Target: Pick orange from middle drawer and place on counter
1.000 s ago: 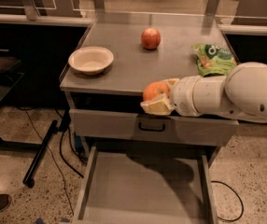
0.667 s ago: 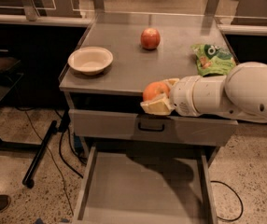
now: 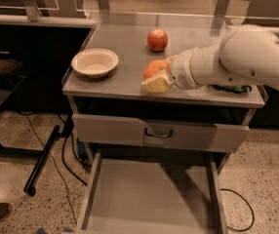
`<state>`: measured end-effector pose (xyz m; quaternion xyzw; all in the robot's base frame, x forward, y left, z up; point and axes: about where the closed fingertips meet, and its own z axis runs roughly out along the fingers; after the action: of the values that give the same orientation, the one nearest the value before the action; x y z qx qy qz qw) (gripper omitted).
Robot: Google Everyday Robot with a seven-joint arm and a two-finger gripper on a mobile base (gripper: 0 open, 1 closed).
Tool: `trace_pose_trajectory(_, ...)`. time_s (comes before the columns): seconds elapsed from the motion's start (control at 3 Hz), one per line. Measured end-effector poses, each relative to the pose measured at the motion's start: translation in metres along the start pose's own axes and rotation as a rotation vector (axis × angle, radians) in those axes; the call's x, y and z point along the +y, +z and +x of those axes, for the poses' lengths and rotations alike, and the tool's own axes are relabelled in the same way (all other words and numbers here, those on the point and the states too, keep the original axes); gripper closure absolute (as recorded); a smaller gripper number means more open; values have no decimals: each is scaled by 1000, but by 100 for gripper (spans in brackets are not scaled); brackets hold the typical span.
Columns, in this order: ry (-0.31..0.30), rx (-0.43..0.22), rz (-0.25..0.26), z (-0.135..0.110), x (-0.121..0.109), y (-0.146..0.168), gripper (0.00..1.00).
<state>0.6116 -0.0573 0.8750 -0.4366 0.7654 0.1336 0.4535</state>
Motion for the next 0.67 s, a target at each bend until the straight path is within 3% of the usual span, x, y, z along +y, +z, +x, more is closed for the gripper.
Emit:
trace_pose_trajectory(0.33,-29,33,-13,-22,-18,25,100)
trace_pose_trajectory(0.67,-54,133,-62,-13,-28,66,100)
